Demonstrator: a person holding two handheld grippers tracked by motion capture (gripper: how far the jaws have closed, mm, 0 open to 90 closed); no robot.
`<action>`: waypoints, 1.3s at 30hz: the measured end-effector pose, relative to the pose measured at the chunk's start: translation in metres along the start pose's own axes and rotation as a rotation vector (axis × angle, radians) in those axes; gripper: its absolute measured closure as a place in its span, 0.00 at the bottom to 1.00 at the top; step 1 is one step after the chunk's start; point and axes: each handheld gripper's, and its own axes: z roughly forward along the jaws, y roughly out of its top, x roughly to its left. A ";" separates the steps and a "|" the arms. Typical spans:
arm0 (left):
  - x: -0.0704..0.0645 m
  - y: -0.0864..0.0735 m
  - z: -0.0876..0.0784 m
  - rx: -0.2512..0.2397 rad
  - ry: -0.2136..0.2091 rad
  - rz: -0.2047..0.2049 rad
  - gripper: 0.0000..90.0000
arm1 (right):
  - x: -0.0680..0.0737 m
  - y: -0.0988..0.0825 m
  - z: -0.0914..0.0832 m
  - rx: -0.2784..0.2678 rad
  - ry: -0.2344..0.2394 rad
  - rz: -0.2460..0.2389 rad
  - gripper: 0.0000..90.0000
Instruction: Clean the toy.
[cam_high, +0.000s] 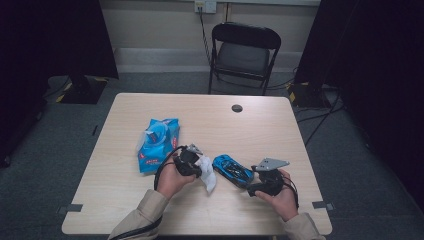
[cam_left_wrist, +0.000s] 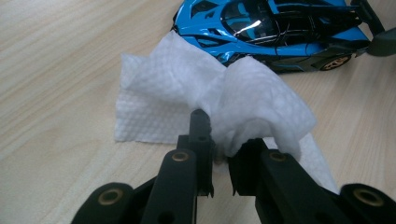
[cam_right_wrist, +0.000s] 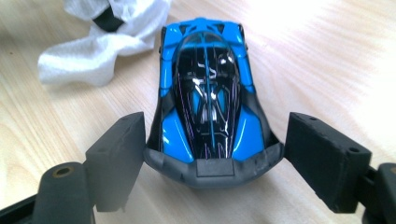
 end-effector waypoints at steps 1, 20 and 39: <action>0.000 0.000 0.000 0.002 -0.001 0.000 0.90 | 0.000 0.002 -0.002 -0.003 -0.002 0.001 0.23; -0.007 -0.002 0.011 0.001 -0.001 0.003 0.89 | -0.002 0.033 0.029 -0.012 0.036 0.012 0.39; -0.014 0.002 0.021 -0.015 -0.002 0.008 0.87 | 0.004 0.037 0.042 0.015 0.017 -0.046 0.53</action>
